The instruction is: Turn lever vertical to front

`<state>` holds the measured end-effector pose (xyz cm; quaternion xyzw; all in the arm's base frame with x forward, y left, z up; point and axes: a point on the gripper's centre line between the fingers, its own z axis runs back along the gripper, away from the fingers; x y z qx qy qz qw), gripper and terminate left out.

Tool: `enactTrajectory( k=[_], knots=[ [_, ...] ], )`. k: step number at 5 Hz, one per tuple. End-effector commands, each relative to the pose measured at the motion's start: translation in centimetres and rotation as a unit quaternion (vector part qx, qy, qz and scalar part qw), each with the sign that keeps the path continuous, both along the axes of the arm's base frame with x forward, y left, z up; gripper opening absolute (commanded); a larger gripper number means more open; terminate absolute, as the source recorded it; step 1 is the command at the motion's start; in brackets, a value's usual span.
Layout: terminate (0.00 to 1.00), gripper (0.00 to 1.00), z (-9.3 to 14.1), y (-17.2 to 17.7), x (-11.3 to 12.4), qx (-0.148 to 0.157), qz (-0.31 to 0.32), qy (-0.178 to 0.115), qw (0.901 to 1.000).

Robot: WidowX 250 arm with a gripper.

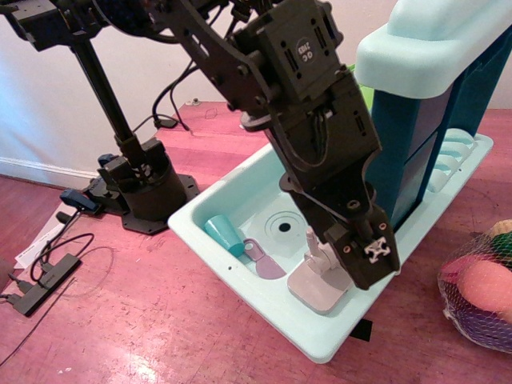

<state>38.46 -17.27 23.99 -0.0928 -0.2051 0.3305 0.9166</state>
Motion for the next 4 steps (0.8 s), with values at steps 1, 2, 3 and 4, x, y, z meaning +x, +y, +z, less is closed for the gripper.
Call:
enactTrajectory(
  k=[1,2,3,4],
  knots=[
    [0.00,1.00,0.00,0.00,0.00,0.000,0.000,0.000,1.0000],
    [0.00,1.00,-0.01,0.26,-0.30,0.006,0.001,-0.003,1.0000],
    [0.00,1.00,0.59,0.79,-0.30,0.019,0.004,-0.005,0.9998],
    [0.00,1.00,0.51,0.84,-0.26,0.024,0.002,-0.007,0.9997]
  ],
)
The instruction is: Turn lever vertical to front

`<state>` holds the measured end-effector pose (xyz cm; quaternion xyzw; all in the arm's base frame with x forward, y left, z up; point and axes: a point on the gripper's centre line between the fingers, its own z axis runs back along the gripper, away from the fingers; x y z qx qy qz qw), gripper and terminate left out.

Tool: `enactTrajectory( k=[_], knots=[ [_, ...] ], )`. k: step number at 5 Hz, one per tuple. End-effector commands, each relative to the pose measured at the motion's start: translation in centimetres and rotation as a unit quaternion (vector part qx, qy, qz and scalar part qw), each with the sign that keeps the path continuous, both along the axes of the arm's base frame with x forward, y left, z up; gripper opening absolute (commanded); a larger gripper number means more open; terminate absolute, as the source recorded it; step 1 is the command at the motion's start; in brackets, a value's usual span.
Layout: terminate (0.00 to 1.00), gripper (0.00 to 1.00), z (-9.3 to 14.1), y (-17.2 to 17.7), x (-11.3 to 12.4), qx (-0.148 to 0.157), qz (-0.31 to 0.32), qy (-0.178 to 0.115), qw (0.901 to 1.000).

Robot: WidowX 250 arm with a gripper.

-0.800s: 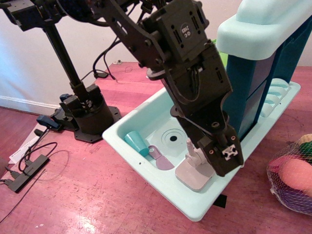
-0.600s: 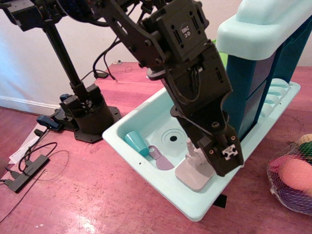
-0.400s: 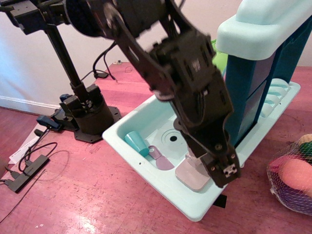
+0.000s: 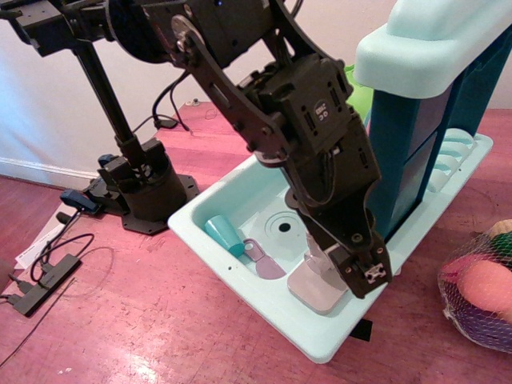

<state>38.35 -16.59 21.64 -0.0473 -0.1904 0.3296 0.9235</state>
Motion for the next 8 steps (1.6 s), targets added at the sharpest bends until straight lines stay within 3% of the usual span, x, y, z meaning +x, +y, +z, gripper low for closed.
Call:
enactTrajectory(
  k=[1,4,8],
  knots=[
    [0.00,1.00,1.9,0.1,-0.4,-0.012,-0.005,-0.036,0.9993],
    [0.00,1.00,-1.4,-0.1,-0.8,-0.022,-0.020,-0.027,0.9992],
    [0.00,1.00,-3.8,1.3,-2.5,-0.027,0.023,-0.056,0.9978]
  ],
)
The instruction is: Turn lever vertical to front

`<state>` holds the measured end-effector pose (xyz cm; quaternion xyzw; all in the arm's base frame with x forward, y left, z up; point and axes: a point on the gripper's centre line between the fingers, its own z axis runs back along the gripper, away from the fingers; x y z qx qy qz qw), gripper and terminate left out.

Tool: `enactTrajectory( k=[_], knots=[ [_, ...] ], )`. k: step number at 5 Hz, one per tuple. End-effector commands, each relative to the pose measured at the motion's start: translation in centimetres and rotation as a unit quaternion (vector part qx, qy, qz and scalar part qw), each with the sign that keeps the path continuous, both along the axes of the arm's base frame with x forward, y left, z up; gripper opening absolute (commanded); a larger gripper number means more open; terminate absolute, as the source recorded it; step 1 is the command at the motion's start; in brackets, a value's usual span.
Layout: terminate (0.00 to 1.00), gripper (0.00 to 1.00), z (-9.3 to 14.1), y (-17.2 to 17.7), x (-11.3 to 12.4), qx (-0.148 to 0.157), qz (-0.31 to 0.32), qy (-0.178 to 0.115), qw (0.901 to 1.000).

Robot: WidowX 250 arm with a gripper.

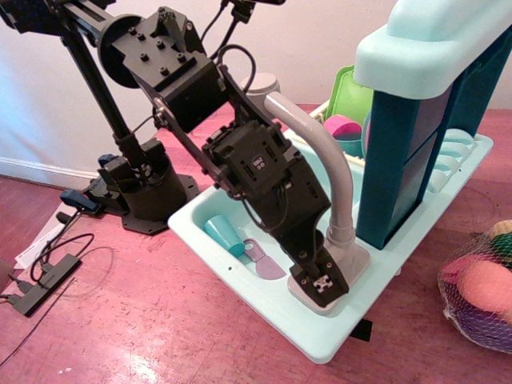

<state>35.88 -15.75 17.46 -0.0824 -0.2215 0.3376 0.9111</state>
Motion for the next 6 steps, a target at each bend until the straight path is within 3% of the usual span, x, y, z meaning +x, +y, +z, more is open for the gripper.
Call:
enactTrajectory(
  k=[1,2,4,5,6],
  knots=[
    [0.00,1.00,-0.5,0.6,0.0,-0.012,0.024,-0.016,0.9995],
    [0.00,1.00,-0.1,2.0,-1.5,-0.004,0.044,-0.019,0.9989],
    [0.00,1.00,-1.4,4.9,-7.2,-0.001,0.095,-0.020,0.9953],
    [0.00,1.00,-1.6,5.6,-10.4,-0.003,0.106,-0.003,0.9943],
    [0.00,1.00,0.8,6.2,-14.0,0.013,0.122,0.007,0.9924]
  ],
)
